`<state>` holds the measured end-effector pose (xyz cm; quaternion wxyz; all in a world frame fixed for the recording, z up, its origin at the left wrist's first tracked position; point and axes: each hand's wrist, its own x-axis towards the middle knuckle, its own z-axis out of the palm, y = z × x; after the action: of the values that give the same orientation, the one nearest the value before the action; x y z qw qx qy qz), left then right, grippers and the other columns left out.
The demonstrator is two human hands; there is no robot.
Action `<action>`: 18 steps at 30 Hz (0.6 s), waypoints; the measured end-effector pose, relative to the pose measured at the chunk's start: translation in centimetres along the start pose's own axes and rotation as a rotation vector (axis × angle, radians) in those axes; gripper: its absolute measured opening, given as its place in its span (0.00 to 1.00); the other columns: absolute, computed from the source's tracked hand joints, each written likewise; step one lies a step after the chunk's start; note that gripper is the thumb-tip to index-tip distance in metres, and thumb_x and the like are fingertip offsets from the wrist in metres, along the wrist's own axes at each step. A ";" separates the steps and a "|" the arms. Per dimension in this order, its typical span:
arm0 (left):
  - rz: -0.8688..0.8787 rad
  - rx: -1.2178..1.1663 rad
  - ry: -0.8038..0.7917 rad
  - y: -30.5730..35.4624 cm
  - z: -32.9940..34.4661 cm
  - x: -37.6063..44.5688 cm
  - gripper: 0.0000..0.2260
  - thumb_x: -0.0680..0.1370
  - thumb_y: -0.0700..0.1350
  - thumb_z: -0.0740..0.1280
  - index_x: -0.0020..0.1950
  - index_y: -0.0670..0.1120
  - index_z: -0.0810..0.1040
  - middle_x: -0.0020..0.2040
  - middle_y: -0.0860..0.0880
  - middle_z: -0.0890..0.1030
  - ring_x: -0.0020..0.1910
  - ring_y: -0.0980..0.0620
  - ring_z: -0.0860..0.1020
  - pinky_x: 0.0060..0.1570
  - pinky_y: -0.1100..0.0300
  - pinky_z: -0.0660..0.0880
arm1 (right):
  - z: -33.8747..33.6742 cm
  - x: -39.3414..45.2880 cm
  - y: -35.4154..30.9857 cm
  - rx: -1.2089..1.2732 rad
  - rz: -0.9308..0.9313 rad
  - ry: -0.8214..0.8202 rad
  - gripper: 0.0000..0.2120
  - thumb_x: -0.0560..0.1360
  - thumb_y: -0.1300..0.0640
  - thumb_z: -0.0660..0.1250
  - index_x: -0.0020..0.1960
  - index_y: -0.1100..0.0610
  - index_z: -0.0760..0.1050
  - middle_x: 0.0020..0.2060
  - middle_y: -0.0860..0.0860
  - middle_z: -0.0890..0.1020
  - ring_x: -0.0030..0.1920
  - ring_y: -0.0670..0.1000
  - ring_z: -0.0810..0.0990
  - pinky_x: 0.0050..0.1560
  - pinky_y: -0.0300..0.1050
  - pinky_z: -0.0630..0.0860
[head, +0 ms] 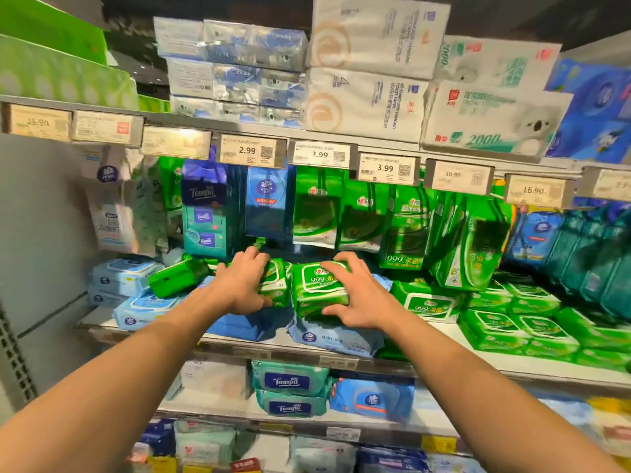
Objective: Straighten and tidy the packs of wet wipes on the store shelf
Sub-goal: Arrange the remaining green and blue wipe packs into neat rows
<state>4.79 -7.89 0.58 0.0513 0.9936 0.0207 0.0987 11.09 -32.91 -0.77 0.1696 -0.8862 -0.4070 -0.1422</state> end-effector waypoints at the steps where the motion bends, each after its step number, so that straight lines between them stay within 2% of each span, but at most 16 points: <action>1: -0.011 0.002 0.002 0.8 -0.1 -0.2 0.40 0.66 0.58 0.76 0.72 0.49 0.62 0.65 0.48 0.65 0.66 0.45 0.66 0.62 0.38 0.67 | -0.3 -0.7 0.8 0.030 -0.001 0.018 0.39 0.69 0.44 0.75 0.74 0.49 0.60 0.70 0.49 0.58 0.70 0.53 0.59 0.68 0.57 0.67; 4: -0.008 -0.021 0.012 3.8 -0.4 -0.5 0.40 0.66 0.58 0.76 0.72 0.49 0.62 0.65 0.47 0.65 0.66 0.44 0.66 0.62 0.39 0.68 | -2.1 -3.2 4.0 0.122 0.036 0.055 0.38 0.69 0.45 0.75 0.74 0.47 0.61 0.70 0.47 0.58 0.71 0.52 0.60 0.70 0.55 0.65; 7: 0.032 -0.061 0.058 8.5 -0.4 -0.2 0.41 0.64 0.59 0.77 0.70 0.48 0.64 0.64 0.47 0.67 0.65 0.44 0.68 0.61 0.40 0.71 | -4.8 -6.7 8.4 0.151 0.029 0.115 0.39 0.68 0.47 0.77 0.73 0.50 0.64 0.69 0.50 0.60 0.70 0.53 0.63 0.71 0.51 0.63; 11: 0.137 -0.099 0.074 17.2 0.7 1.2 0.42 0.63 0.60 0.78 0.70 0.47 0.66 0.63 0.45 0.69 0.64 0.43 0.70 0.63 0.46 0.71 | -8.5 -12.8 15.3 0.096 0.047 0.098 0.39 0.67 0.48 0.78 0.73 0.50 0.64 0.69 0.52 0.60 0.70 0.54 0.63 0.71 0.49 0.63; 14: 0.227 -0.082 0.058 24.2 2.4 2.4 0.43 0.62 0.63 0.75 0.71 0.47 0.65 0.62 0.46 0.69 0.63 0.43 0.71 0.61 0.44 0.72 | -10.7 -17.9 20.6 -0.001 0.063 0.065 0.41 0.66 0.49 0.78 0.73 0.51 0.64 0.69 0.54 0.61 0.71 0.56 0.62 0.71 0.52 0.63; 18: 0.329 -0.052 0.043 32.6 6.6 3.3 0.43 0.63 0.63 0.75 0.72 0.48 0.64 0.64 0.46 0.68 0.64 0.44 0.70 0.61 0.46 0.72 | -12.7 -24.4 27.3 -0.103 0.234 0.042 0.40 0.66 0.48 0.78 0.73 0.50 0.62 0.71 0.55 0.59 0.73 0.56 0.59 0.71 0.55 0.65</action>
<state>10.38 -40.75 -1.76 0.0595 0.9796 -0.1439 0.1273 15.33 -71.32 -3.84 0.1479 -0.9319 -0.2895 -0.1608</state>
